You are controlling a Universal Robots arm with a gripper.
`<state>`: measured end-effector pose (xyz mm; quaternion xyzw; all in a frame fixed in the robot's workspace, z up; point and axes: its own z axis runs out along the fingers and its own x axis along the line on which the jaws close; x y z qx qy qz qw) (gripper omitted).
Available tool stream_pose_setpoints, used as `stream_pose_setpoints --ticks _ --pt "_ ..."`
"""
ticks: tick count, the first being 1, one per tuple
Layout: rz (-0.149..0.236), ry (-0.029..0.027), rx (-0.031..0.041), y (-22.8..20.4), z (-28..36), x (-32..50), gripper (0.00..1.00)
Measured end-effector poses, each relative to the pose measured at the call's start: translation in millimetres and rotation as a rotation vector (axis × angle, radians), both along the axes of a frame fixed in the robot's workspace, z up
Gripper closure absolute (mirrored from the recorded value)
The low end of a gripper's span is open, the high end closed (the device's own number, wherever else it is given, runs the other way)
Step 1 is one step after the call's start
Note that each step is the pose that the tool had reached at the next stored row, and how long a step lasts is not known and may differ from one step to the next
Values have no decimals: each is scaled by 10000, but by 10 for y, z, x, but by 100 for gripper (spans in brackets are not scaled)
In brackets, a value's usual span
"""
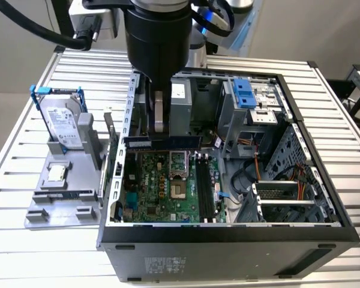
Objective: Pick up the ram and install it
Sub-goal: 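Pick up the ram and move it above insertion slot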
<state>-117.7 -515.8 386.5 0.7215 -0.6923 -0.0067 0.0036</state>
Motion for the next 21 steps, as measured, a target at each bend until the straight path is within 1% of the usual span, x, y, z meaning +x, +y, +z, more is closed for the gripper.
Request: stream_pose_setpoints --ticks 21 --pt "0 4 -1 0 0 465 100"
